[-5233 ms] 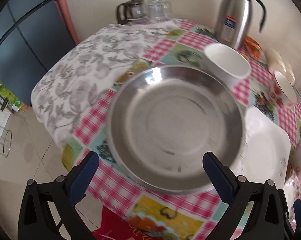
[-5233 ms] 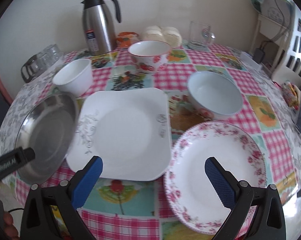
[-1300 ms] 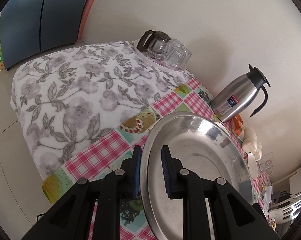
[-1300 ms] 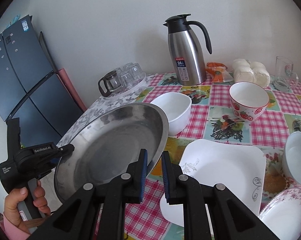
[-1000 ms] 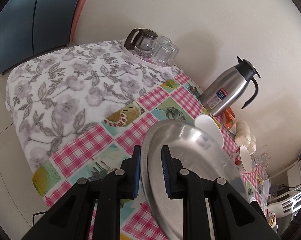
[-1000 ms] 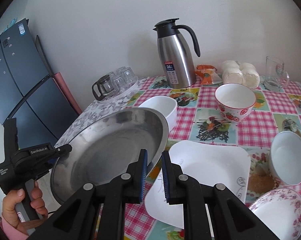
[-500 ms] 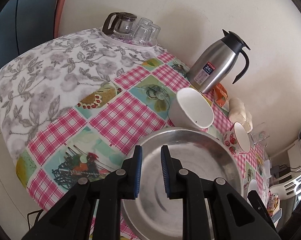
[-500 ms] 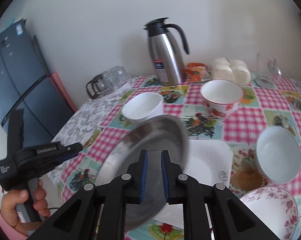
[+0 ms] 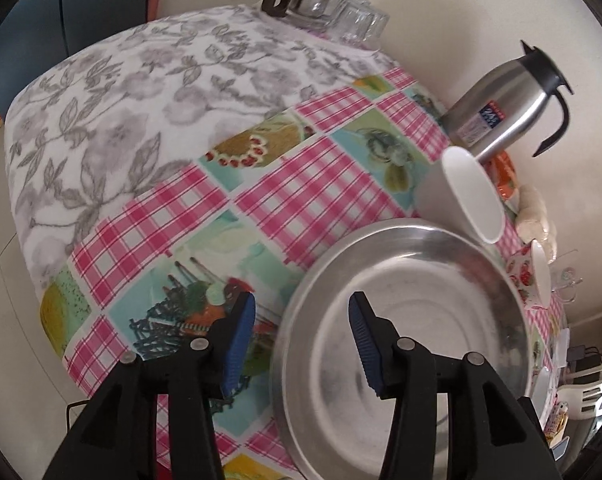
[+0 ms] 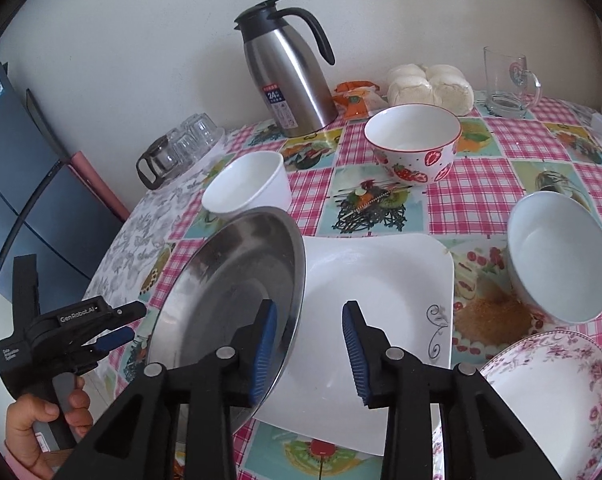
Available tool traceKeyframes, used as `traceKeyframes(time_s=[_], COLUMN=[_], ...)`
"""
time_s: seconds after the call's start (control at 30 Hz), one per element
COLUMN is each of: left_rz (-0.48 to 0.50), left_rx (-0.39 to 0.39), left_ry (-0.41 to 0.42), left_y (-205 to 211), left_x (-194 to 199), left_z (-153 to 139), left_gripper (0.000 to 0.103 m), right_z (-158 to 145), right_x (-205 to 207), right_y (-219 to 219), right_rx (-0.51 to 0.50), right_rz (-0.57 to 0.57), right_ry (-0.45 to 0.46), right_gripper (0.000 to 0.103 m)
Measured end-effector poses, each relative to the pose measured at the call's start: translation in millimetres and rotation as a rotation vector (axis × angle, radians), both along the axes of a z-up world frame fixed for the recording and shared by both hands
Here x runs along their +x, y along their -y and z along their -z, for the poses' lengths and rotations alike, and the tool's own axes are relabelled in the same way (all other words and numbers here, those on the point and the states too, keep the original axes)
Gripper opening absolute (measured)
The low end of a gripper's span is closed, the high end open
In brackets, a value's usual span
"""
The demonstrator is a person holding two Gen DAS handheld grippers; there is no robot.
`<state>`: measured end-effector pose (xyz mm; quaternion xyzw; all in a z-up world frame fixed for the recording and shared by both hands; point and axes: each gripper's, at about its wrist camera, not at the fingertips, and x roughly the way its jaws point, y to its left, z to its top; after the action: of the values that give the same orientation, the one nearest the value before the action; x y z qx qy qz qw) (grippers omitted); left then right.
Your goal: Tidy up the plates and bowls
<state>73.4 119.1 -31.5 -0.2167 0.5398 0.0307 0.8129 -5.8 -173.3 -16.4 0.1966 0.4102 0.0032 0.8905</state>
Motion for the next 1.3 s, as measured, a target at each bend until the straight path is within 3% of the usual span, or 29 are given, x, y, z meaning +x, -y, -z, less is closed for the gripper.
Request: traceKeyframes(time_s=[0.17,0.23,0.3,0.5,0.77,0.97,1.3], left_rz=[-0.025,-0.03,-0.02,0.055,0.185,0.266,0.367], left_rx=[-0.012,-0.035,-0.058,-0.104,-0.077,-0.138,-0.139], left_ry=[-0.067,-0.08,-0.079,-0.074,-0.016,0.017,0.027], left_y=[-6.6,-8.0,-6.6,8.7,43.3,65.5,108.4], left_x=[2.1,1.4,0.8,2.0,1.9,0.4,-8.0], left_z=[18.1,22.2,22.3,19.9,5.7,-0.8,-5.5], left_gripper=[0.049,0.049,0.041,0.021,0.02,0.02,0.02], right_z=[8.9,7.8,7.6,9.1,10.5,11.4,16.4], right_x=[5.0,6.2,7.0,5.1,-0.9,-10.5,-28.3], right_y=[-3.0,-4.8,-8.0,-0.7,23.2,56.5,98.4], right_rx=[0.004,-0.004,-0.028,-0.04,-0.041,0.018,0.037], right_rz=[0.005,-0.011,-0.02,0.002,0.065,0.131,0.203], right_ry=[-0.027,-0.031,-0.039,-0.063,-0.084,-0.082,-0.099], right_gripper=[0.031,0.022,0.013,0.012,0.011,0.012,0.012])
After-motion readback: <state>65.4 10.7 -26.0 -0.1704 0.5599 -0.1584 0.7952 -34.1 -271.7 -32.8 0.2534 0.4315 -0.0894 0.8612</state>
